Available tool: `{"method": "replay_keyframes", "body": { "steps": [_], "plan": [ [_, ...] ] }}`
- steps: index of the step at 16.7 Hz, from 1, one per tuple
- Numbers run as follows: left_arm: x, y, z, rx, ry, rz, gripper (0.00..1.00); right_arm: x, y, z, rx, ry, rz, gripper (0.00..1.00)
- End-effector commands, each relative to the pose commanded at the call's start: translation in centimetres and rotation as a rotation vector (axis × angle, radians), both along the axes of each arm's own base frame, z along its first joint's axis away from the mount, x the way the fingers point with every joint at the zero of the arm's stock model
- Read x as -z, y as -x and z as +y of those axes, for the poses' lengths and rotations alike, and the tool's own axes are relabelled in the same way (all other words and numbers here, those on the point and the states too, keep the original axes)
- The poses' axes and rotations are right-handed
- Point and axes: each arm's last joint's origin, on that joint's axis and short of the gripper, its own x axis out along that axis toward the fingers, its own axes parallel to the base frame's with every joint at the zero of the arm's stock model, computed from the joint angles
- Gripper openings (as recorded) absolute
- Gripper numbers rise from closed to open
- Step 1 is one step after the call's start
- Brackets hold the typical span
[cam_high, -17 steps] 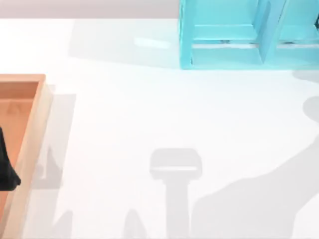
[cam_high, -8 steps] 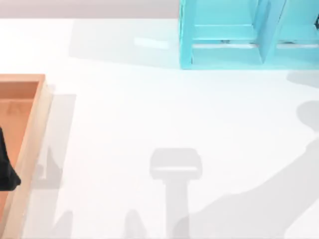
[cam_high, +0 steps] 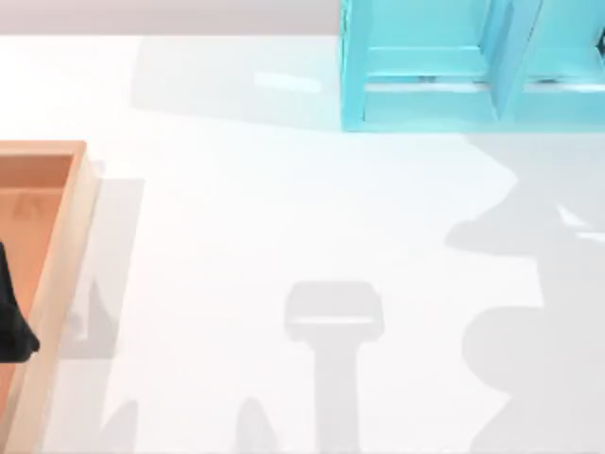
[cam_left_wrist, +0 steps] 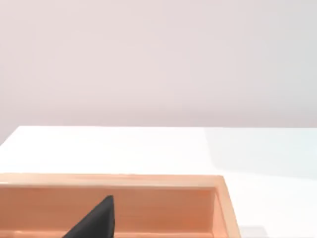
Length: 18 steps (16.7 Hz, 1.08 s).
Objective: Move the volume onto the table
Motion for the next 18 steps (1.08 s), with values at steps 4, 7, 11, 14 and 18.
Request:
{"method": "replay_keyframes", "body": {
  "steps": [4, 7, 11, 14, 18],
  "plan": [
    [0.0, 0.0, 0.0, 0.000, 0.000, 0.000, 1.00, -3.0, 5.7, 0.8, 0.008, 0.003, 0.001, 0.00],
    [0.0, 0.0, 0.0, 0.000, 0.000, 0.000, 1.00, -3.4, 7.7, 1.2, 0.012, -0.003, 0.012, 0.00],
    [0.0, 0.0, 0.0, 0.000, 0.000, 0.000, 1.00, -3.5, 7.8, 1.2, 0.012, -0.003, 0.013, 0.00],
    [0.0, 0.0, 0.0, 0.000, 0.000, 0.000, 1.00, -3.5, 7.4, 1.5, 0.007, 0.002, 0.011, 0.00],
    [0.0, 0.0, 0.0, 0.000, 0.000, 0.000, 1.00, -5.2, 4.8, 4.9, 0.000, 0.104, -0.040, 0.00]
  ]
}}
